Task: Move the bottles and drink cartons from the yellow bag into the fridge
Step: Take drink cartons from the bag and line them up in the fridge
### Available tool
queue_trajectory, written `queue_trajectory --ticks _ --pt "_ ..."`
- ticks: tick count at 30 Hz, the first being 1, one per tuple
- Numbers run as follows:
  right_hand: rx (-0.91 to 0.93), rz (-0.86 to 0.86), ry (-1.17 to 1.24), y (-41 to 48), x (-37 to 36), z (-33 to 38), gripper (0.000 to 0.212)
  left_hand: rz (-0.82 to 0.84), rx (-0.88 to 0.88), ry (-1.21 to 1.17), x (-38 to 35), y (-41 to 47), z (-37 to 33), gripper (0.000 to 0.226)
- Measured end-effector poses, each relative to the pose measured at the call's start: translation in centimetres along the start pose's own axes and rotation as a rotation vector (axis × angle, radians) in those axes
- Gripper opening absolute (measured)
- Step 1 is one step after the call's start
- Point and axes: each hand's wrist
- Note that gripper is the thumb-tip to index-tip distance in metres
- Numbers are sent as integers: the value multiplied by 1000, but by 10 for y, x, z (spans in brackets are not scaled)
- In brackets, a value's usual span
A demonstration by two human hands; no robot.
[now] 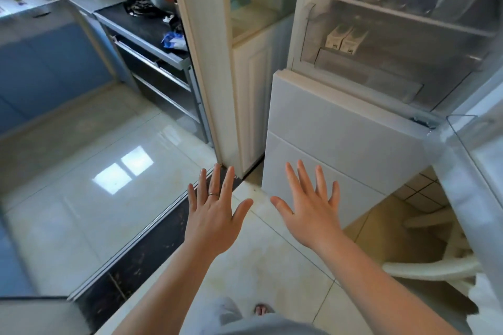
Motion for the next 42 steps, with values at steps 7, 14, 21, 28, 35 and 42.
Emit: queue_trajectory --ticks 7,14,21,28,35,42 --pt "-2 38 -15 -86 -31 -6 75 54 34 45 -21 -89 -10 79" --pt "-28 47 -48 -195 -69 -14 81 79 3 58 -46 -187 -22 81" --pt "-112 115 -21 -307 -106 -43 82 180 -65 49 -72 -287 -43 86" --pt "-242 109 6 -384 -121 -108 77 268 -223 57 -93 -343 -104 89" --pt "-430 56 81 -455 -116 -211 76 333 -427 97 -131 -382 -215 86" --pt "-551 -21 156 -532 -95 -357 75 346 -549 113 -182 -416 -368 82"
Point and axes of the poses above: each hand's wrist, its own y-axis towards the middle knuckle, its own x-axis out of the back of the hand, z = x × y, and after that the axes turned 2 degrees about -x, right-handed
